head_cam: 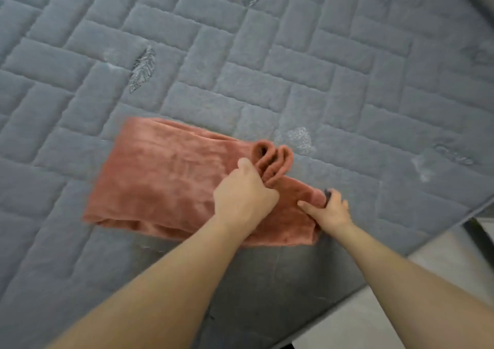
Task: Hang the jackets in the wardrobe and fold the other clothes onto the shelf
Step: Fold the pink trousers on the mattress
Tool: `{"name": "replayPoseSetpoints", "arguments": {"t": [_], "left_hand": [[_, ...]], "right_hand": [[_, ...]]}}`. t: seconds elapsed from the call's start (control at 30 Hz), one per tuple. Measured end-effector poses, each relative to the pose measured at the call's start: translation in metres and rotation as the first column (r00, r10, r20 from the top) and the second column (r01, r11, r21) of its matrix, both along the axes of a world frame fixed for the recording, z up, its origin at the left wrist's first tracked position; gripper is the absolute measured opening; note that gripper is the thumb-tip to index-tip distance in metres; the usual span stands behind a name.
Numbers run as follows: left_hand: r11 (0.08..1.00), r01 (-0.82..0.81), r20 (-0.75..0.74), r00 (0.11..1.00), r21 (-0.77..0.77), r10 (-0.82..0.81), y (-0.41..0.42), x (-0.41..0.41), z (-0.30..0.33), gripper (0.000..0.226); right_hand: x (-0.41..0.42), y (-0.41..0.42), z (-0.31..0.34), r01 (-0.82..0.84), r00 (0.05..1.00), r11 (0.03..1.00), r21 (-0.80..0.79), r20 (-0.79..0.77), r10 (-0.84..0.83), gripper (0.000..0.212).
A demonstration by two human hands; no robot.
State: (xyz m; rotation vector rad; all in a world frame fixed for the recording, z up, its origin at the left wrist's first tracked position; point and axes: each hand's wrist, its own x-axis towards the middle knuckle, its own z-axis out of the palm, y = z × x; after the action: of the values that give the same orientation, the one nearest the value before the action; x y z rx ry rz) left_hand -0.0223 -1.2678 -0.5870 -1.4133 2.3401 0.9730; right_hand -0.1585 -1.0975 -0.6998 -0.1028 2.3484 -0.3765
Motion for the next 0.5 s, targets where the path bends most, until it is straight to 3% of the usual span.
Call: {"name": "replayPoseSetpoints", "arguments": {"t": [0.07,0.13,0.2,0.27,0.3,0.33,0.4,0.5], "left_hand": [[0.998,0.038,0.005,0.999,0.056,-0.039,0.042,-0.022,-0.011,0.043],[0.987,0.102,0.005,0.995,0.125,-0.103,0.077,-0.035,-0.021,0.043],[0.950,0.221,0.013,0.973,0.219,-0.229,0.098,-0.041,-0.035,0.047],[0.912,0.307,0.032,0.944,0.272,-0.328,0.103,-0.039,-0.047,0.046],[0.908,0.307,0.013,0.946,0.284,-0.324,0.100,-0.036,-0.051,0.041],[0.912,0.271,-0.040,0.961,0.309,-0.272,0.094,-0.033,-0.054,0.032],[0.922,0.123,-0.143,0.987,0.367,-0.075,0.077,-0.022,-0.056,0.009],[0.976,-0.115,-0.176,0.973,0.187,0.149,0.034,0.006,-0.059,0.009]], "right_hand": [[0.007,0.015,-0.008,0.044,0.997,0.998,-0.045,0.073,-0.040,0.095],[0.012,0.028,-0.016,0.244,0.952,0.946,-0.215,0.241,-0.191,0.069],[0.008,0.037,-0.011,0.503,0.820,0.805,-0.315,0.467,-0.330,0.046],[-0.002,0.045,-0.004,0.745,0.622,0.595,-0.300,0.634,-0.459,0.031],[-0.006,0.049,-0.001,0.830,0.516,0.492,-0.264,0.698,-0.496,0.036],[-0.009,0.052,0.001,0.862,0.460,0.447,-0.238,0.737,-0.495,0.046],[-0.007,0.045,0.009,0.784,0.528,0.564,-0.259,0.755,-0.388,0.068],[0.008,0.016,0.020,0.548,0.740,0.789,-0.278,0.600,-0.302,0.113]]}}
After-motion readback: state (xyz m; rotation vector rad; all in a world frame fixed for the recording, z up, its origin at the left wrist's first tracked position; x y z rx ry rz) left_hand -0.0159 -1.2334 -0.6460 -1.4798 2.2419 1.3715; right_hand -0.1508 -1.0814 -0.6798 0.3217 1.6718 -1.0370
